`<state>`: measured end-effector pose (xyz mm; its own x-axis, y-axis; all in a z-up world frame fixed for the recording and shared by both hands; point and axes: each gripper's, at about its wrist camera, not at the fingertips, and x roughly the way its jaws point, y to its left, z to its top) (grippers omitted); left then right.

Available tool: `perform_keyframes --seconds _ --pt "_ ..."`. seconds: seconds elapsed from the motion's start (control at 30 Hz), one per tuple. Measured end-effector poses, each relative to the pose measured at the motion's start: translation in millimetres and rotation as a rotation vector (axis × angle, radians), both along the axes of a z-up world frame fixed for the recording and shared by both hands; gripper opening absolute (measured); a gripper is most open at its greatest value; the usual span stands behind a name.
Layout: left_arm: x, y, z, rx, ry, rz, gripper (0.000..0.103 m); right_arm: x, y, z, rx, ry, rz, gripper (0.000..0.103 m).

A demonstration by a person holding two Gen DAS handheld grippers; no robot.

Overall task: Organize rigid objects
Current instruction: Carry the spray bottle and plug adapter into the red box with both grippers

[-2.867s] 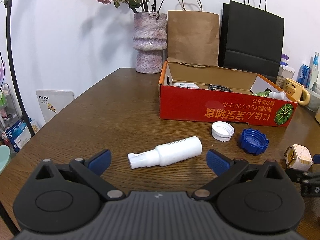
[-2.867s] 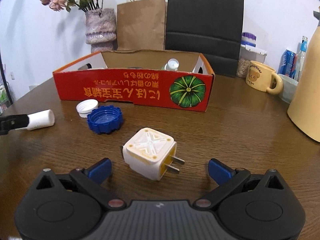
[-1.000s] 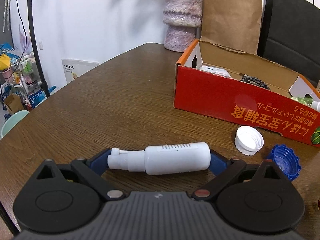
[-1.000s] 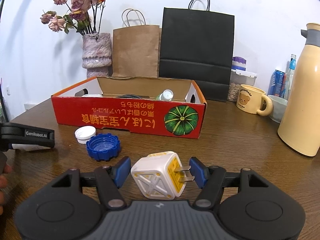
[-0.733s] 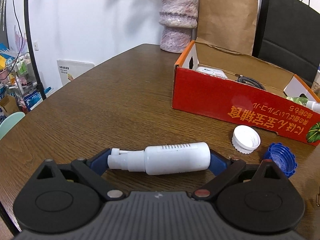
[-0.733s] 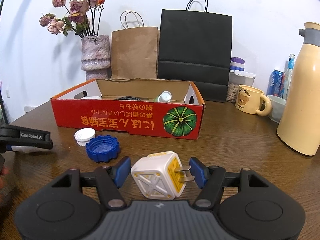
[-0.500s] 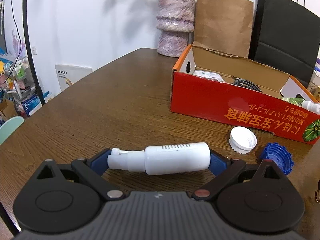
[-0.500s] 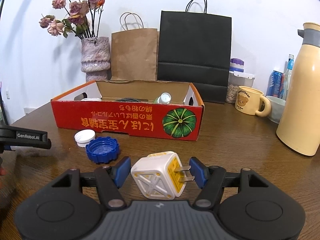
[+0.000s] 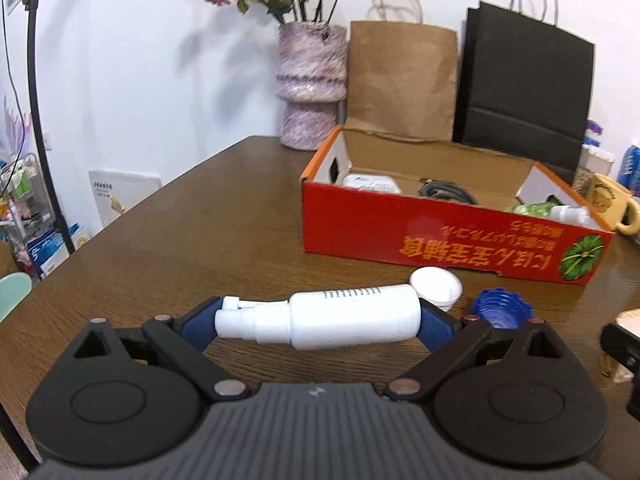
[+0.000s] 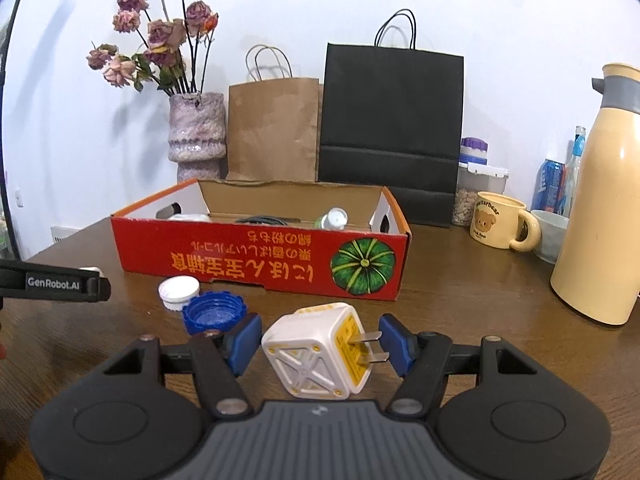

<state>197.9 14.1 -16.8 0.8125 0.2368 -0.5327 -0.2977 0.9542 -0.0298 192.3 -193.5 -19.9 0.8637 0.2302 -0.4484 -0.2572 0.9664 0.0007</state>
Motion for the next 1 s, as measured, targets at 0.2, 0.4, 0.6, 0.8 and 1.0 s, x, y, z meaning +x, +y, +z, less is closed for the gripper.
perform_keyframes --seconds 0.2,0.4,0.6,0.8,1.0 --pt "-8 -7 11 -0.011 -0.037 -0.053 0.1 -2 3 8 0.014 -0.028 -0.009 0.064" --pt "-11 -11 23 -0.016 -0.061 -0.088 0.1 0 5 16 0.026 -0.043 -0.008 0.064" --pt "-7 -13 37 -0.015 -0.088 -0.108 0.1 6 9 28 0.044 -0.061 0.007 0.064" --pt "2 -16 53 -0.001 -0.118 -0.12 0.1 15 10 39 0.06 -0.07 0.014 0.064" --pt "13 -18 70 -0.004 -0.154 -0.116 0.1 28 14 58 0.064 -0.11 0.018 0.064"
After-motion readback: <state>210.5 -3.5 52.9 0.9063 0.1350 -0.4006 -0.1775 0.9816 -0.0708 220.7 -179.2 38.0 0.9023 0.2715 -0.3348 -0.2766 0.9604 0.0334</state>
